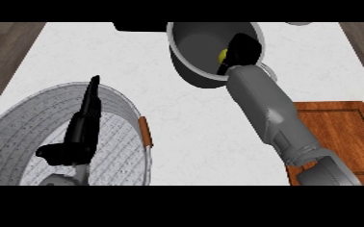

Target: Pick the pear from the cutting board and place it in the pot

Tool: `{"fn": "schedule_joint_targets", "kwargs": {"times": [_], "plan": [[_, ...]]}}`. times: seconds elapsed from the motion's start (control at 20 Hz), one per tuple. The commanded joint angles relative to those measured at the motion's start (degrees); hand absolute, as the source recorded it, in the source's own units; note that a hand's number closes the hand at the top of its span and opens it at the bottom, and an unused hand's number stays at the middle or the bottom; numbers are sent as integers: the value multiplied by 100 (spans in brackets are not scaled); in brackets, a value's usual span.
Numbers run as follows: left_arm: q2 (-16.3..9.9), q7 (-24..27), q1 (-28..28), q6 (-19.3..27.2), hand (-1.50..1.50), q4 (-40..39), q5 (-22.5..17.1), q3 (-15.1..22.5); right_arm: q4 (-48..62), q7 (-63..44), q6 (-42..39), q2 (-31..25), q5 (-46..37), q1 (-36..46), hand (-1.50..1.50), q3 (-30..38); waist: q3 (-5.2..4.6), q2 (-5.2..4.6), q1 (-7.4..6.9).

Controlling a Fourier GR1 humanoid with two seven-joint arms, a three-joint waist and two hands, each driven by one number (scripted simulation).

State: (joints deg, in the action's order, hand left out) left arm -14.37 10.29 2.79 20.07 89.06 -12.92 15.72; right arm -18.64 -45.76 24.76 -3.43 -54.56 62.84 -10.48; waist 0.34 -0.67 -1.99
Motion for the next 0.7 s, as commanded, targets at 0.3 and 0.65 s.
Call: {"fn": "schedule_joint_targets", "kwargs": {"times": [0.3,0.65], "plan": [[4,-175,61,9,0,36,88,-75,-516,2019,1392,147,972,-813,-150,927,-19,-2,80],[167,203,-113,-8,0,-172,72,-60,-1645,3315,2347,226,2176,-921,-150,1894,-23,5,88]]}}
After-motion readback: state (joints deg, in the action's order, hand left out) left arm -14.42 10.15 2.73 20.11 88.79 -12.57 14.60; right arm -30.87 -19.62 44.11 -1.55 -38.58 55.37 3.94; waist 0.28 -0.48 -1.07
